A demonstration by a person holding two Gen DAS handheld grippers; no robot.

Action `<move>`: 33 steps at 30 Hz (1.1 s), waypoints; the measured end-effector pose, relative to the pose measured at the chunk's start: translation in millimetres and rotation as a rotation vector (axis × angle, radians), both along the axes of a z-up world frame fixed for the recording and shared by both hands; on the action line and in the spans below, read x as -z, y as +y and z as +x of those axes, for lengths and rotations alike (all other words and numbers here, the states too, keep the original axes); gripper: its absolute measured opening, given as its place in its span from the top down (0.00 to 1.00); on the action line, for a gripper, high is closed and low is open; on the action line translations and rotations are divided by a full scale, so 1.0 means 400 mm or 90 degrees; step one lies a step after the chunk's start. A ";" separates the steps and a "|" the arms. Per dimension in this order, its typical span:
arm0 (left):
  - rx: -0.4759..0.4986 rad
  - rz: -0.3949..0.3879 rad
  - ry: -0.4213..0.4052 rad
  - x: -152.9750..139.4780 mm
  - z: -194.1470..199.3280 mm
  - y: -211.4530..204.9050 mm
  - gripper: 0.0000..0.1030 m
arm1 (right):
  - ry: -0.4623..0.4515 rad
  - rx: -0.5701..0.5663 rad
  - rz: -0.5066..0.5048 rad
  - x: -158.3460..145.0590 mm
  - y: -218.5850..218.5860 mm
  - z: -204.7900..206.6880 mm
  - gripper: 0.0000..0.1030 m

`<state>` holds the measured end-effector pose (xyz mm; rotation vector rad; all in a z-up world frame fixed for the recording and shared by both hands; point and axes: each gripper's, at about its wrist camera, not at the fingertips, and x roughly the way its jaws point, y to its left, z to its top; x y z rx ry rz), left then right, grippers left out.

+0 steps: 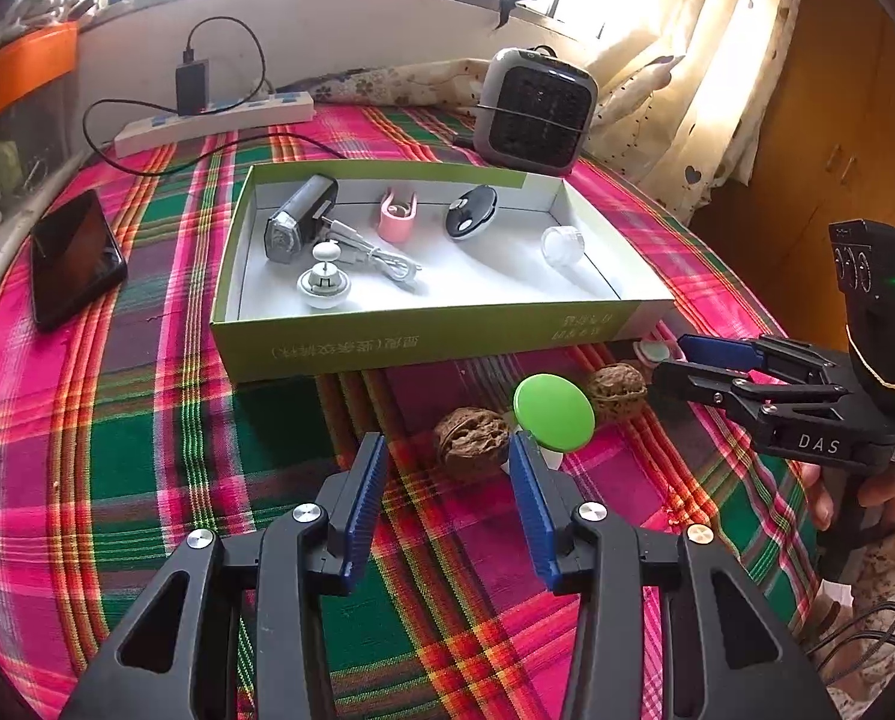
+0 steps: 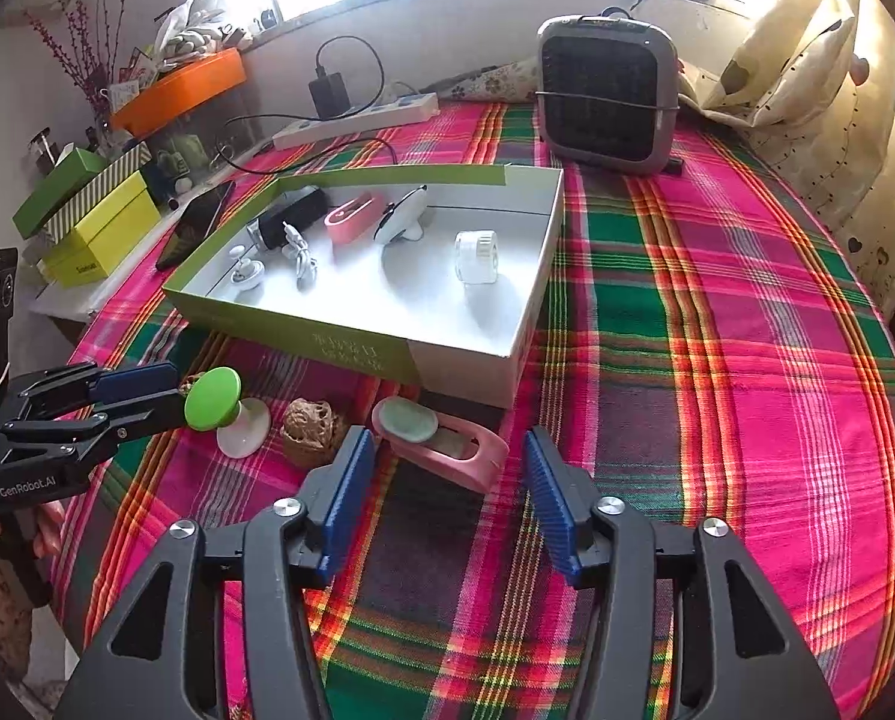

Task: Organize objects
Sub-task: 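Move left tool toward walnut while right tool approaches pink-and-mint clip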

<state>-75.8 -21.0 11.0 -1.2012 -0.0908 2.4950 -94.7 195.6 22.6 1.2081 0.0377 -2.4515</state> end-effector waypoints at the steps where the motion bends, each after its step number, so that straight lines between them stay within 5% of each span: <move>1: 0.000 0.000 -0.001 0.001 -0.001 0.001 0.61 | -0.008 -0.005 0.004 0.005 -0.001 -0.003 0.48; 12: 0.005 -0.001 -0.006 0.006 -0.013 0.011 0.61 | -0.021 -0.104 -0.015 0.004 -0.032 0.038 0.48; 19: 0.002 -0.002 -0.013 0.012 -0.019 0.015 0.60 | 0.021 -0.038 0.032 0.001 -0.009 0.011 0.48; 33: -0.005 -0.027 -0.010 0.012 -0.042 0.028 0.60 | 0.025 -0.077 0.058 0.017 -0.054 -0.012 0.48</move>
